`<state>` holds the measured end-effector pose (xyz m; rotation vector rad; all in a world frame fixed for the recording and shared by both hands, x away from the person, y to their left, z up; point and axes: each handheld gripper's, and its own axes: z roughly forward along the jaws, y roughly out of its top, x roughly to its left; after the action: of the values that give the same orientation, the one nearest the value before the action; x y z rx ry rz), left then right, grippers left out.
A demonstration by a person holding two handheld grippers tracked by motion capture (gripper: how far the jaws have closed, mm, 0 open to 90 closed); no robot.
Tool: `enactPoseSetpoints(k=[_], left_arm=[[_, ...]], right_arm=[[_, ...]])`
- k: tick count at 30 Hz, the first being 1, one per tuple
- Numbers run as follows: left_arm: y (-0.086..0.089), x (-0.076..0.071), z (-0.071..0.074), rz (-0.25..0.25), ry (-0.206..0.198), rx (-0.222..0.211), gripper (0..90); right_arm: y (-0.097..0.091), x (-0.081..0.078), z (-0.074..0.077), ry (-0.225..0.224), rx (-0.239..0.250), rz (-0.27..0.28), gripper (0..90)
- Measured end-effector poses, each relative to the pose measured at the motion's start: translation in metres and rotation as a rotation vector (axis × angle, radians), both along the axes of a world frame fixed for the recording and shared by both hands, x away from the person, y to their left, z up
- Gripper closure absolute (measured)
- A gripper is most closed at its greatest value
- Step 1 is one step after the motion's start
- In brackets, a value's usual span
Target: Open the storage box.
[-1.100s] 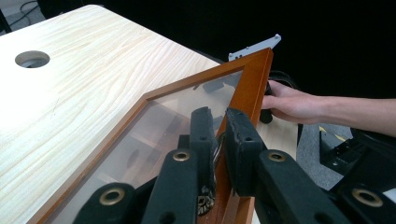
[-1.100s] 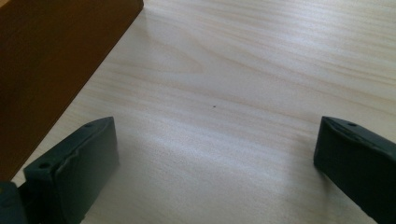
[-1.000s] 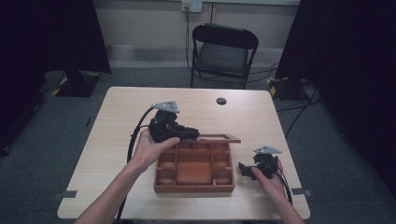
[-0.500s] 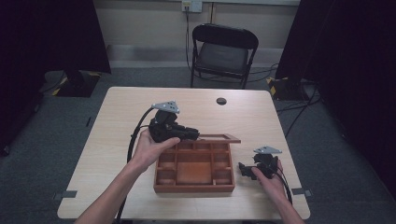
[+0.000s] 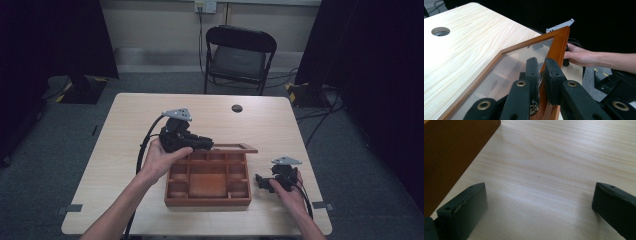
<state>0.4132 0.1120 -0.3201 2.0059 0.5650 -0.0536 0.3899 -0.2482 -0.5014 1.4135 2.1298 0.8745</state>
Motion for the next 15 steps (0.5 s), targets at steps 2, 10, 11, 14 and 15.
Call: enactPoseSetpoints(k=[2, 10, 11, 14, 15], left_arm=[[-0.0001, -0.0003, 0.0002, 0.0, 0.0, 0.004, 81.8], [-0.0003, -0.0003, 0.0002, 0.003, 0.002, 0.0, 81.7], [-0.0004, -0.0005, 0.0002, 0.004, 0.001, 0.002, 81.8], [-0.0008, -0.0005, 0.0003, 0.006, 0.0, 0.001, 81.8], [-0.0008, -0.0004, 0.0003, 0.006, 0.0, 0.0, 81.8]], right_arm=[[0.0, 0.0, 0.0, 0.0, 0.0, 0.0, 0.0], [0.0, 0.0, 0.0, 0.0, 0.0, 0.0, 0.0], [0.0, 0.0, 0.0, 0.0, 0.0, 0.0, 0.0], [0.0, 0.0, 0.0, 0.0, 0.0, 0.0, 0.0], [0.0, 0.0, 0.0, 0.0, 0.0, 0.0, 0.0]])
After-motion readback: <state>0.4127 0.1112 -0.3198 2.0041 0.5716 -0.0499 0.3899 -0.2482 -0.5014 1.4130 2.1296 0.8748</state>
